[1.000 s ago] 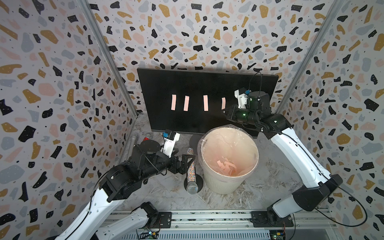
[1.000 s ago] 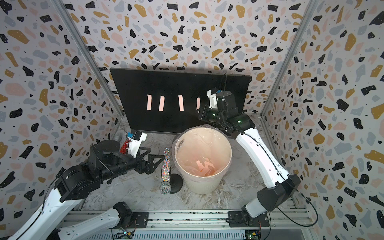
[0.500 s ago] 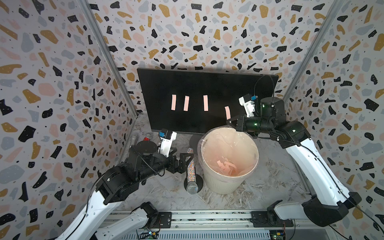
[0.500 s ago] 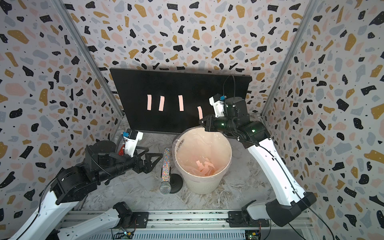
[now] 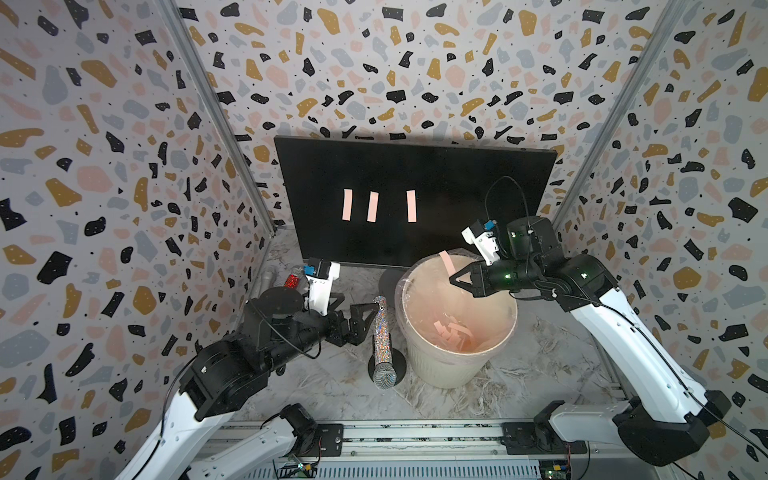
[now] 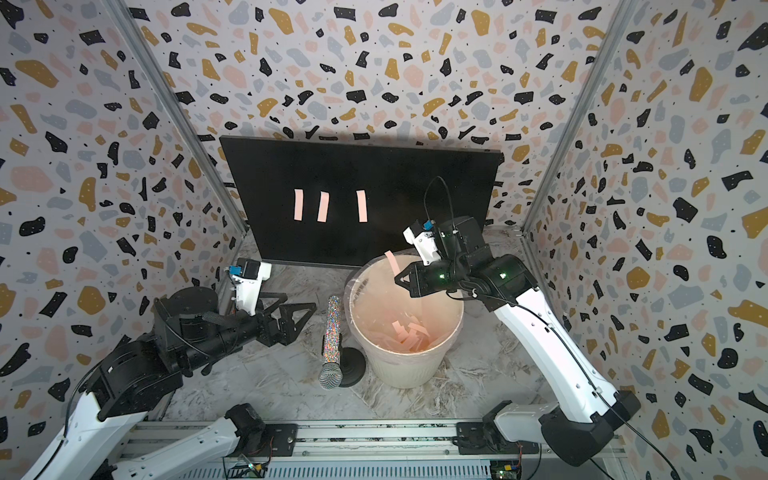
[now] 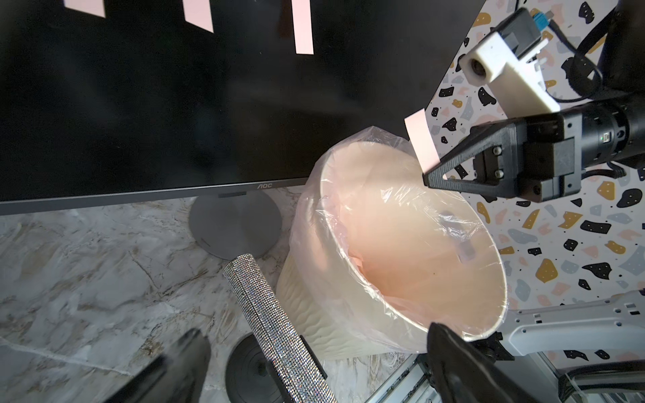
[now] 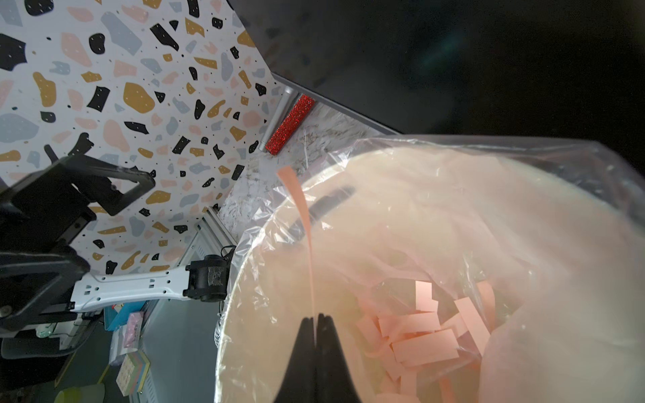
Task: Remove the sticky note from the monitor
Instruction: Place the sticky note in the trash bin.
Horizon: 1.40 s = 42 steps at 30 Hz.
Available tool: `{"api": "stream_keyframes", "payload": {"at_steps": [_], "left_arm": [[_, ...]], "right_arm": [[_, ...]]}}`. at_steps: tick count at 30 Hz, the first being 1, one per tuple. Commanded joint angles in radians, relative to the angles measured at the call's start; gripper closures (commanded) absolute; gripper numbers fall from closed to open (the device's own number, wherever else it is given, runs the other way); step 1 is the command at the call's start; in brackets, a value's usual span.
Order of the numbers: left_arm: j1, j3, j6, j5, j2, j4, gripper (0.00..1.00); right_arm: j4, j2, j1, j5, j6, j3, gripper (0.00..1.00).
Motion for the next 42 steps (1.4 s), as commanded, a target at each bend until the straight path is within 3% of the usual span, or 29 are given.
{"api": "stream_keyframes", "payload": {"at_steps": [1, 17, 22, 30, 36, 42], "left_arm": [[0.002, 0.002, -0.014, -0.046, -0.02, 0.036, 0.0], [0.034, -0.017, -0.056, -0.055, -0.008, 0.026, 0.01], [0.106, -0.051, -0.097, 0.042, -0.001, 0.05, 0.01], [0.345, -0.154, -0.197, 0.319, -0.014, 0.15, 0.01], [0.437, -0.214, -0.239, 0.405, -0.029, 0.218, 0.01], [0.474, -0.228, -0.254, 0.438, -0.022, 0.241, 0.01]], "right_arm": [[-0.075, -0.008, 0.019, 0.008, -0.066, 0.003, 1.0], [-0.199, 0.059, 0.124, 0.197, -0.129, -0.007, 1.0], [-0.222, 0.076, 0.158, 0.27, -0.138, -0.005, 1.0], [-0.244, 0.095, 0.197, 0.329, -0.147, -0.007, 1.0], [-0.262, 0.104, 0.21, 0.362, -0.156, -0.003, 0.96], [-0.27, 0.105, 0.209, 0.376, -0.162, 0.002, 0.89]]}}
